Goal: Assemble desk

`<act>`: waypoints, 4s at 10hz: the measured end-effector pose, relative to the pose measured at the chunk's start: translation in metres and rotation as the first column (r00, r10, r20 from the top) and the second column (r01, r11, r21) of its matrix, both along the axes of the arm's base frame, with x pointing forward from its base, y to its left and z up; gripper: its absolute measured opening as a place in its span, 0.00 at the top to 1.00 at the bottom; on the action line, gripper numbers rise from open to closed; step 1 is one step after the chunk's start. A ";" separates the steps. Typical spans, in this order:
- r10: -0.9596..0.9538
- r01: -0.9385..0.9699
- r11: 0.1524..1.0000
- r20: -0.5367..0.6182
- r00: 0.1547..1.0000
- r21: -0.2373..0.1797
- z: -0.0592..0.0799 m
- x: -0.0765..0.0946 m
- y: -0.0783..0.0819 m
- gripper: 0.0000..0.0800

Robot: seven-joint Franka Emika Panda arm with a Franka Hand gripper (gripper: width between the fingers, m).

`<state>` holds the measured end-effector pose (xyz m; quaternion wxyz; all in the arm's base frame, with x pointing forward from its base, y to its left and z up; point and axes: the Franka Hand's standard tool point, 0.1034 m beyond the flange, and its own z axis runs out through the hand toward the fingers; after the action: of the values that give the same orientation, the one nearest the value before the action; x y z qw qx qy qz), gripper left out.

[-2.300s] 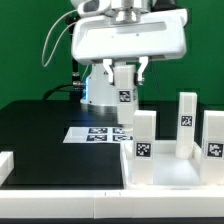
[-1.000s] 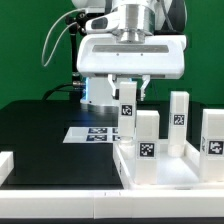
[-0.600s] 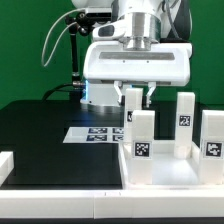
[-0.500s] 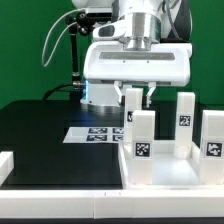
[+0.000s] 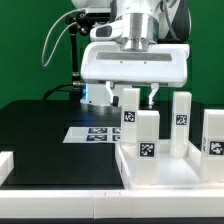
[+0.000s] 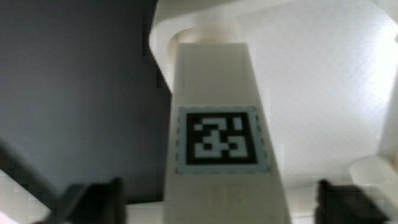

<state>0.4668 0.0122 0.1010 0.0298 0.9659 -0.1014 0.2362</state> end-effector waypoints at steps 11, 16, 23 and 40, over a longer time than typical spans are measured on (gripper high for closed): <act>0.044 -0.036 0.998 -0.144 0.989 0.056 0.023 0.005 -0.008 0.19; 0.026 0.027 0.991 -0.372 0.928 0.134 0.024 0.022 -0.008 0.19; -0.015 0.082 0.985 -0.392 0.920 0.154 0.014 0.014 0.001 0.40; -0.736 0.898 0.374 -0.515 0.439 0.231 0.009 0.012 0.002 0.25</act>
Offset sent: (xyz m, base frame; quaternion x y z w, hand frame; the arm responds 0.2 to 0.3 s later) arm 0.0000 0.0000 0.0000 0.0000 0.0000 0.0000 1.0000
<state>0.4791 0.0138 0.1099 -0.0766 0.7800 -0.6210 -0.0081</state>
